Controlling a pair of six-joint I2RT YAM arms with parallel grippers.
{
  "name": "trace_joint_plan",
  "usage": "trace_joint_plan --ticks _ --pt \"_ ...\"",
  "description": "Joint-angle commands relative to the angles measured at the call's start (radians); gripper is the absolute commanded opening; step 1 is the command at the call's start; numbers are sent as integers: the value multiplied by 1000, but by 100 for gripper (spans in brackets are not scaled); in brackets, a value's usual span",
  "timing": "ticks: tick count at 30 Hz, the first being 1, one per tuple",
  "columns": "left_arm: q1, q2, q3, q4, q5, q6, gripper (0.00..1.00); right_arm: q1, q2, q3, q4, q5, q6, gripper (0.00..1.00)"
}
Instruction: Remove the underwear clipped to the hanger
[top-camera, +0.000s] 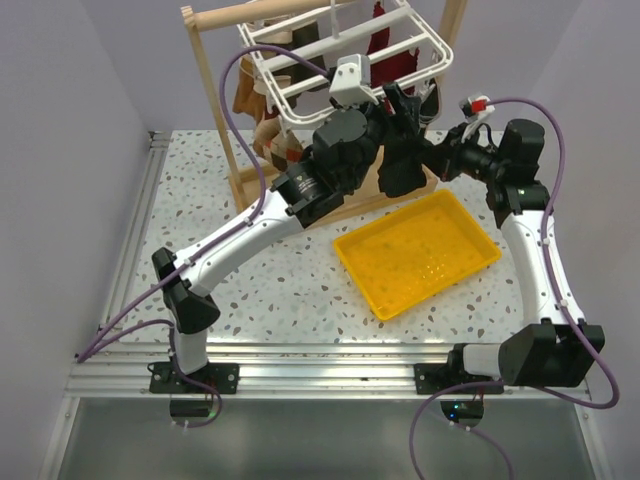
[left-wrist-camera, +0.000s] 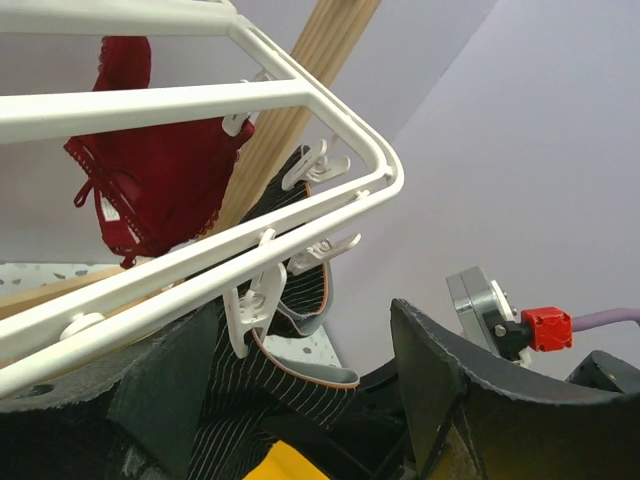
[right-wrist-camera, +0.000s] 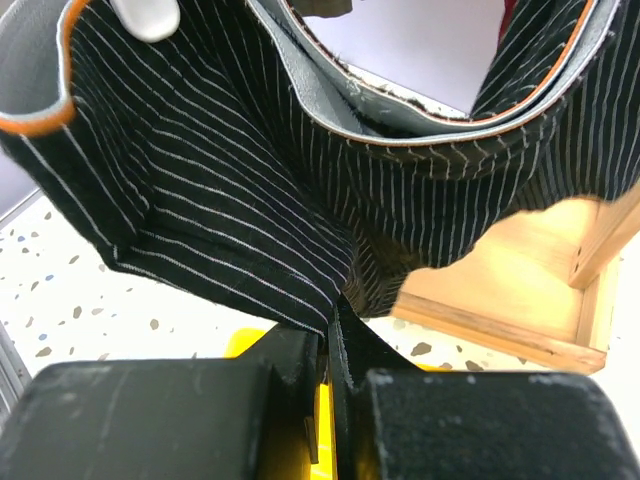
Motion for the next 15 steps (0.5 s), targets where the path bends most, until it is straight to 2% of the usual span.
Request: trace_joint_plan --ticks 1,8,15 --pt "8 36 60 30 -31 63 73 9 -32 -1 52 -32 18 0" --pt "5 17 16 31 -70 63 69 10 -38 2 61 -24 35 0" --pt "2 37 13 77 -137 144 69 20 -39 2 68 -23 41 0"
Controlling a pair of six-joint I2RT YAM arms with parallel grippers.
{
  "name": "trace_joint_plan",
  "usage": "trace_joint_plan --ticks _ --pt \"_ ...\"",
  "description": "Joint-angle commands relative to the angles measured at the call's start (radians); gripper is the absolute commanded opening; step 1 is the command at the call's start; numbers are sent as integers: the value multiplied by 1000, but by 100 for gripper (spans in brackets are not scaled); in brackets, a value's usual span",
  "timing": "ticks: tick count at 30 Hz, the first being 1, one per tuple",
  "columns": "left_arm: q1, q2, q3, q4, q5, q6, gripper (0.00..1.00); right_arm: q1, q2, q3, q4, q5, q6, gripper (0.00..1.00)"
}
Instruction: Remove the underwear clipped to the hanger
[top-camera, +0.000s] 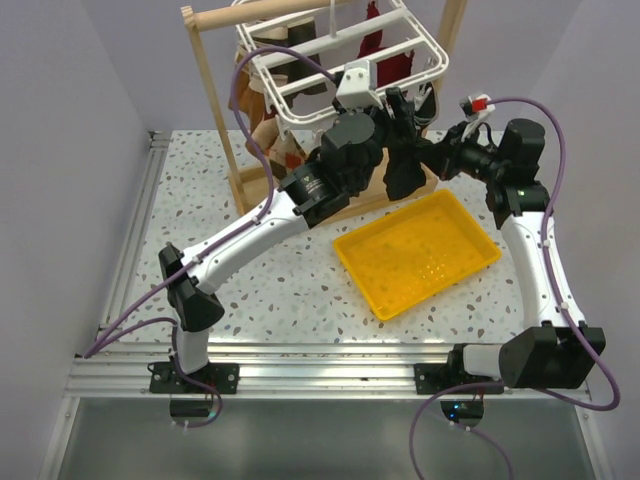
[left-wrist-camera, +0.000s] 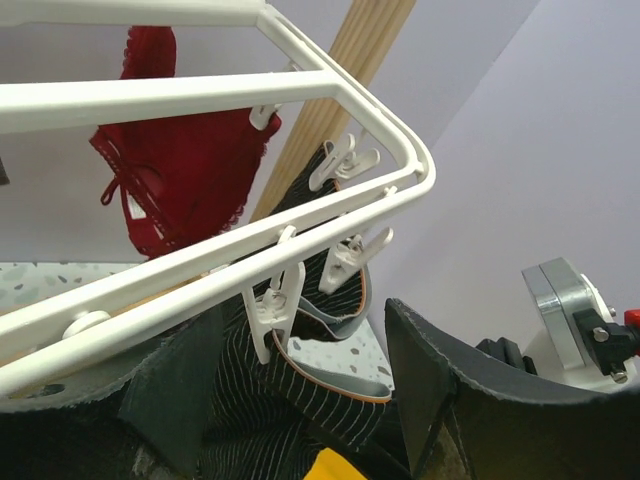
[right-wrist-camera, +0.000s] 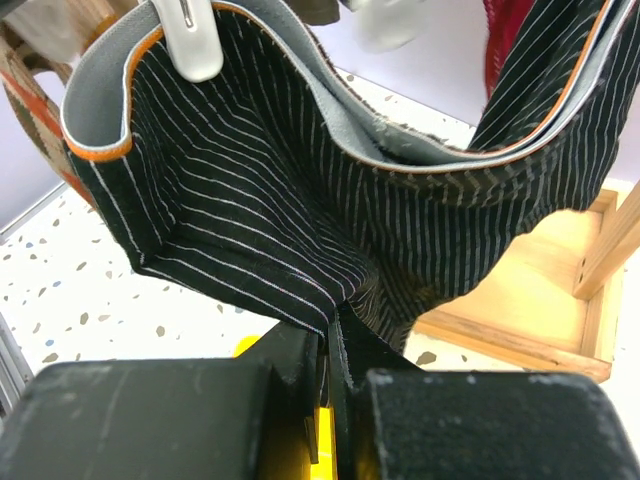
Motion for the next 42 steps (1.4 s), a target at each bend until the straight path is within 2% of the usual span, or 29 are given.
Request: trace_joint_plan --ticks 1,7,11,24,27,34,35,37,39,40,42 --pt "5 0 6 75 -78 76 69 10 -29 4 47 -20 17 0" --pt "3 6 -13 150 -53 128 68 12 -32 4 50 -20 18 0" --pt "3 -3 -52 204 -35 155 63 12 -35 5 53 -23 27 0" --pt "5 34 -20 293 -12 221 57 13 -43 7 52 -25 30 0" --pt "5 52 6 288 0 213 45 13 -43 5 50 -25 30 0" --pt "5 46 -1 287 17 185 1 15 -41 -1 53 -19 30 0" --pt "5 40 -12 290 17 181 0 15 -41 1 56 -19 30 0" --pt "5 29 -23 290 23 171 2 15 -38 1 56 -19 30 0" --pt "3 11 -41 292 25 156 9 15 -34 2 58 -15 29 0" --pt "5 -3 -56 292 28 150 21 15 -32 2 57 -15 29 0" --pt "5 -18 -73 290 45 129 35 15 -27 4 56 -8 26 0"
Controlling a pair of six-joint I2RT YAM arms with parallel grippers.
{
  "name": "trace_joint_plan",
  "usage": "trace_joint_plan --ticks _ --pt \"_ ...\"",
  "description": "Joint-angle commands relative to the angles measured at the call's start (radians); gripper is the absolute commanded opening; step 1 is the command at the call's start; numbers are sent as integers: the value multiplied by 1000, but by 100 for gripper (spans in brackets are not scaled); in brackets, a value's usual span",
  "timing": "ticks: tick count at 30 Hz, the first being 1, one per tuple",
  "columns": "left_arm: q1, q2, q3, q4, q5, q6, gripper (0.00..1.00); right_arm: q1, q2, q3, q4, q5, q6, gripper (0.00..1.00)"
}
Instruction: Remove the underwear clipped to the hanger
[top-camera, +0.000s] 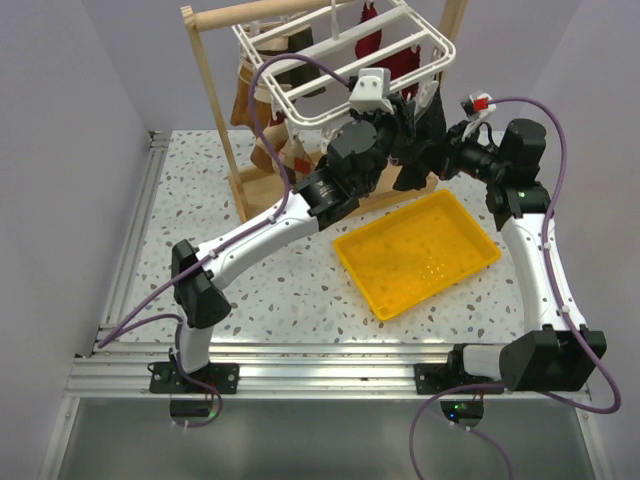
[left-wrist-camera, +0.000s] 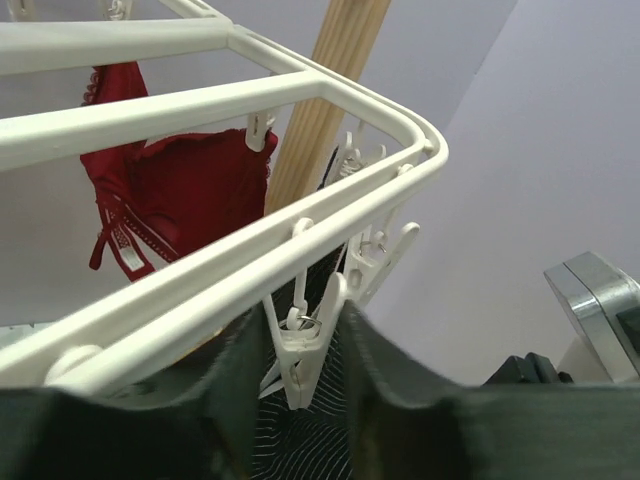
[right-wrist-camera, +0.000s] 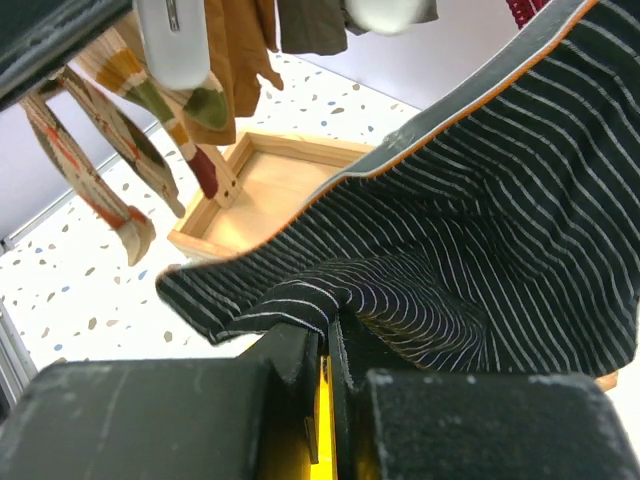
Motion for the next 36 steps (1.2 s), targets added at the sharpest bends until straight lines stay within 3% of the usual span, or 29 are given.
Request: trace_joint_plan --ticks 1,4,7,25,31,36 --pt "2 -88 -35 42 22 -52 46 7 -12 4 41 -6 -4 0" --pt "2 -123 -69 13 59 -92 62 7 -3 2 35 16 -34 0" --pt "0 -181 -128 -2 105 -126 71 7 10 2 30 26 -63 0" --pt "-3 -569 -531 -117 269 -182 82 80 0 -5 -26 -135 -224 0" --pt "-3 -657 -503 -260 366 96 89 94 -6 13 -102 -129 -292 0" --pt "-3 -718 -515 -265 399 555 89 96 -15 25 -165 -144 -356 0"
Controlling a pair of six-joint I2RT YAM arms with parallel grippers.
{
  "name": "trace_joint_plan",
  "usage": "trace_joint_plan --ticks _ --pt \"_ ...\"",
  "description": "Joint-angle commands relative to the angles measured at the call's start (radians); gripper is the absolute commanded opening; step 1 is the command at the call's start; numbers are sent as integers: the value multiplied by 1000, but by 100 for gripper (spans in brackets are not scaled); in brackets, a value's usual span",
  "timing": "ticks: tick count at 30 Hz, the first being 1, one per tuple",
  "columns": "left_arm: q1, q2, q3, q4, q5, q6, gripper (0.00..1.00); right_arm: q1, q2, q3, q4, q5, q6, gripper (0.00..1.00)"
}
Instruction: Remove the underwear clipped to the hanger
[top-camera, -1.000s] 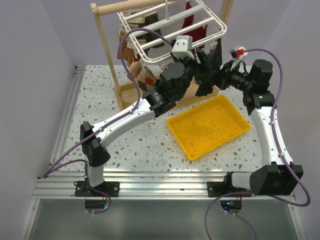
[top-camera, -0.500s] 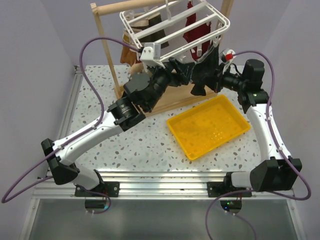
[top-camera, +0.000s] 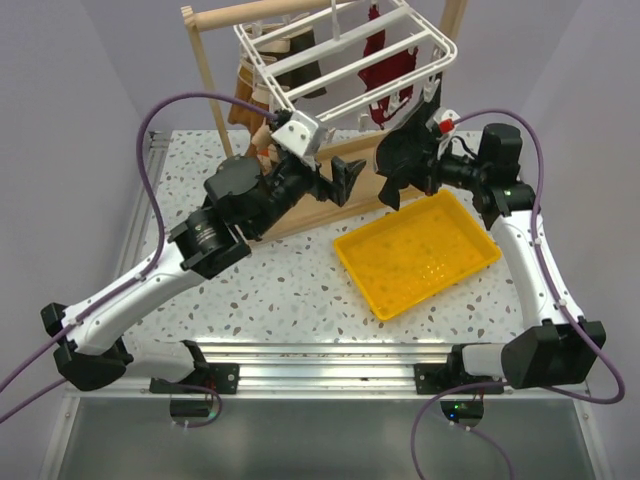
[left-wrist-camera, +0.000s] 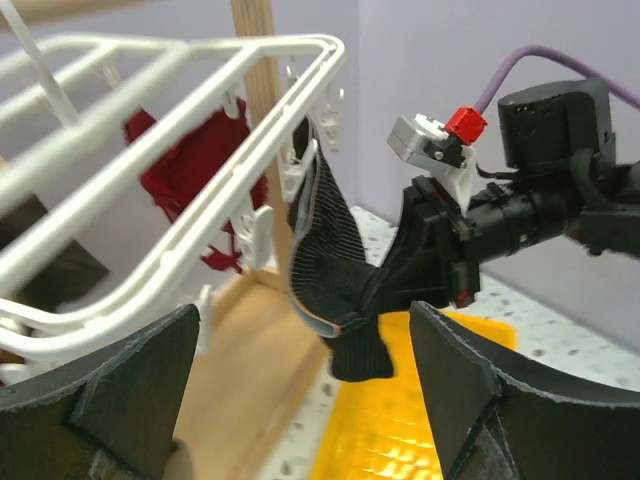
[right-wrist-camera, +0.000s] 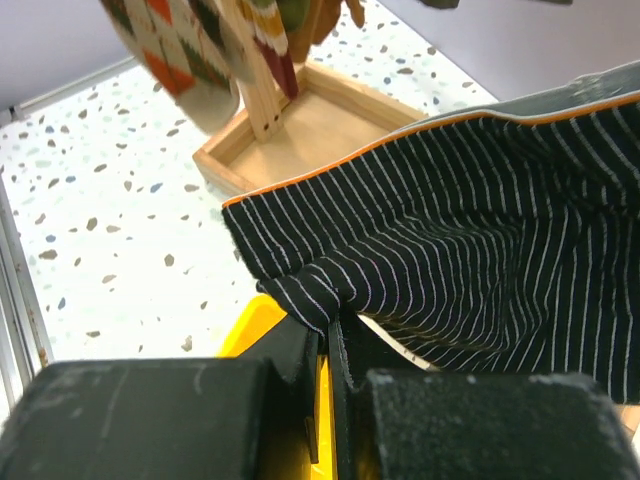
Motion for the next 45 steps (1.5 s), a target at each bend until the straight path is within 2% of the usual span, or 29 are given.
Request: trace_joint_plan --ticks 1,2,5,8,11,15,24,30,31,35,39,40,42,43,45 --pt "2 -80 -6 14 63 417 89 8 -42 34 -61 -39 -87 0" --pt "2 -85 -16 29 66 540 90 9 -43 34 -66 -38 -97 0" --pt "2 -82 -26 53 74 720 91 17 -49 37 -90 -27 -127 0" --pt "3 -88 -55 88 65 811 91 29 -55 57 -128 -19 -172 0" --pt "3 -129 -121 164 42 816 91 49 -57 72 -182 -12 -224 0" --pt "3 -221 -242 264 20 747 91 83 -72 71 -219 -4 -253 0" --pt "3 -332 -375 293 -69 557 91 172 -107 57 -274 25 -285 0" --pt "3 -361 -412 309 -95 549 90 178 -117 72 -274 94 -264 0" --pt "3 -355 -405 300 -93 563 89 180 -115 77 -268 134 -252 5" --pt "10 -300 -359 266 -107 604 86 178 -118 80 -259 168 -217 13" --pt "20 -225 -310 247 -139 808 84 178 -124 82 -257 189 -206 14" --pt "22 -214 -307 255 -124 919 83 178 -126 80 -257 195 -204 14" --pt "42 -203 -308 292 -51 1047 81 178 -124 79 -257 206 -200 14" --pt "55 -202 -306 301 45 1066 79 177 -124 77 -256 208 -200 14" --pt "97 -179 -273 329 115 1042 78 178 -121 75 -257 215 -195 14"
